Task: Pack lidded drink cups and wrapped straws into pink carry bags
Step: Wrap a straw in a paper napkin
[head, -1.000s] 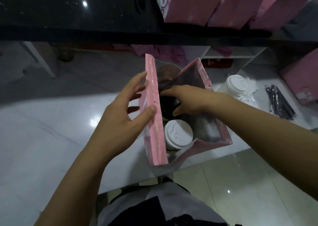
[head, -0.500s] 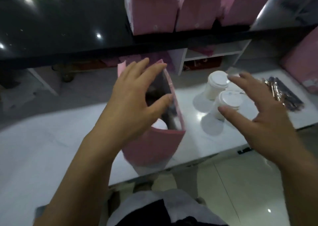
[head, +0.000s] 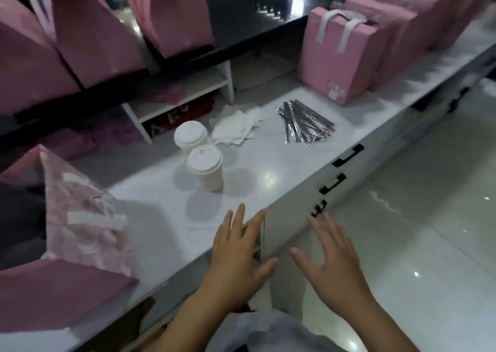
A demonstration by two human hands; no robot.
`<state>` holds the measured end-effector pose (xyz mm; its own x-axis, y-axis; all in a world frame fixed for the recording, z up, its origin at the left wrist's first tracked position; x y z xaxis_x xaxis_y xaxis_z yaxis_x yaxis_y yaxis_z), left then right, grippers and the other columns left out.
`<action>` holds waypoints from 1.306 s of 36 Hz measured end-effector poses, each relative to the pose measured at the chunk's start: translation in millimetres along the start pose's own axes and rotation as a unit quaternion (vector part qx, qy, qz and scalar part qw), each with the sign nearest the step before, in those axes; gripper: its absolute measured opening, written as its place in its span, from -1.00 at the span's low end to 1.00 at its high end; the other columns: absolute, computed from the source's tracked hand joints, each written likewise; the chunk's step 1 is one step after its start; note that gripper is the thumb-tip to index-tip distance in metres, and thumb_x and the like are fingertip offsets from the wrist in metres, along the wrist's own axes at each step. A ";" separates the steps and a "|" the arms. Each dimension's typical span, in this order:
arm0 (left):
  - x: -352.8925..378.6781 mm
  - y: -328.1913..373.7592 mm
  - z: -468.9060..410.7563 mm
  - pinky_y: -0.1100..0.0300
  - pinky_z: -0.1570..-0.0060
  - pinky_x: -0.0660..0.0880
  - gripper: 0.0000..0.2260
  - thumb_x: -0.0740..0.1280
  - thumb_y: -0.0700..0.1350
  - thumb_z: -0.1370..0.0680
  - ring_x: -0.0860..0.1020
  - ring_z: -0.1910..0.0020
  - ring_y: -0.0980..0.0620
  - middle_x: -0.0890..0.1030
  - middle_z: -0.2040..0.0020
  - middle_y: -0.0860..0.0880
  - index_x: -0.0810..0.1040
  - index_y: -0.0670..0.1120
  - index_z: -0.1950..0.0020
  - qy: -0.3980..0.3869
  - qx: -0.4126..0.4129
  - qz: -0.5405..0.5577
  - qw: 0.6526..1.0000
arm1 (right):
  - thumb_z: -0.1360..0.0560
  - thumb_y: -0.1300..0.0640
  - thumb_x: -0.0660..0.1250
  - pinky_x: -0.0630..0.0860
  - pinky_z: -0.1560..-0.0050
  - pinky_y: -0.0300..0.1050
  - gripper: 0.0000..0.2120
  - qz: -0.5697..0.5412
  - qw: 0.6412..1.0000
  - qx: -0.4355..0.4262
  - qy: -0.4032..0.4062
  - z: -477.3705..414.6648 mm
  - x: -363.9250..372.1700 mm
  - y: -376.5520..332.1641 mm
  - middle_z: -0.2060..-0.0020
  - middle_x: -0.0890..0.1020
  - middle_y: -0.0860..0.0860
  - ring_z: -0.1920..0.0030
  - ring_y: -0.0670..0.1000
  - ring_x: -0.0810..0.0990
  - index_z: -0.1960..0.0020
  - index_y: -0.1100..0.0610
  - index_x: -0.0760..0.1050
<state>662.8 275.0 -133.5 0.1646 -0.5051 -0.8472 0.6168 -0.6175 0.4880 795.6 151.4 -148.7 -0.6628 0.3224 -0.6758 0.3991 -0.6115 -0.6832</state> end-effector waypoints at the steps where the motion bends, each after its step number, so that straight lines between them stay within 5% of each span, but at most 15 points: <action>1: 2.2 5.1 -6.1 0.01 -0.56 -0.15 -0.24 0.26 0.27 -0.55 -0.33 -0.57 0.04 -0.31 -0.60 0.12 -0.17 0.28 -0.57 -0.009 0.001 -0.003 1.000 | -0.49 -0.32 0.23 -0.04 -0.56 0.08 -0.29 -0.006 1.000 0.001 0.005 -2.0 -7.9 4.8 -0.59 -0.12 -0.20 -0.58 -0.11 -0.19 -0.56 -0.24 0.06; 15: 22.3 26.4 -168.0 -0.01 -0.54 0.00 -0.28 0.33 0.16 -0.55 -0.08 -0.61 -0.02 -0.02 -0.64 0.01 0.01 0.20 -0.60 -0.071 -0.045 0.004 0.996 | -0.51 -0.22 0.31 0.07 -0.55 0.04 -0.40 -0.052 0.997 0.054 0.021 -68.3 -74.6 79.4 -0.58 0.03 -0.18 -0.57 -0.11 -0.04 -0.47 -0.35 0.13; 23: 14.5 14.0 -319.9 -0.05 -0.49 0.14 -0.31 0.36 0.13 -0.53 0.13 -0.56 -0.13 0.18 -0.60 -0.08 0.15 0.07 -0.59 -0.039 -0.111 0.026 0.993 | -0.47 -0.16 0.38 0.15 -0.51 0.02 -0.42 -0.037 0.994 0.107 0.001 -156.4 -132.6 118.2 -0.56 0.09 -0.22 -0.55 -0.09 0.09 -0.40 -0.40 0.21; 33: -11.2 -22.7 -402.8 0.01 -0.33 0.35 -0.50 0.38 0.00 -0.53 0.42 -0.36 -0.11 0.48 -0.40 -0.09 0.40 -0.03 -0.46 0.088 -0.182 0.116 0.972 | -0.53 -0.05 0.37 0.34 -0.32 -0.06 -0.57 -0.005 0.997 0.054 -0.049 -309.1 -184.3 91.1 -0.41 0.35 -0.19 -0.44 -0.09 0.30 -0.36 -0.26 0.36; 38: 7.9 8.1 -422.5 0.00 -0.18 0.47 -0.46 0.38 0.09 -0.52 0.47 -0.25 -0.09 0.51 -0.30 -0.04 0.35 0.06 -0.47 0.075 -0.162 0.111 0.978 | -0.53 -0.07 0.37 0.30 -0.36 -0.08 -0.57 -0.004 0.996 0.018 -0.092 -351.8 -165.5 59.2 -0.46 0.34 -0.17 -0.44 -0.11 0.30 -0.37 -0.20 0.41; 47: 17.8 9.2 -417.1 0.05 0.07 0.50 -0.44 0.32 -0.20 -0.55 0.54 0.01 -0.04 0.50 -0.11 -0.01 0.26 0.10 -0.50 0.134 -0.224 0.185 0.948 | -0.53 -0.05 0.37 0.35 -0.43 0.08 -0.55 0.049 0.971 -0.093 -0.216 -396.9 -122.4 14.4 -0.43 0.37 -0.15 -0.44 -0.12 0.32 -0.40 -0.11 0.43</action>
<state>992.5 511.8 -231.7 0.5857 -0.4284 -0.6880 0.7337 -0.0806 0.6747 1133.9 390.0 -185.7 -0.8041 -0.0884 -0.5878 0.5541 -0.4696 -0.6873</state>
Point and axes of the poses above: each hand's wrist, its own z-axis away from the middle knuckle, its own x-axis out of the palm, y = z × x, the point moved 9 cm from there along -z, towards the middle knuckle
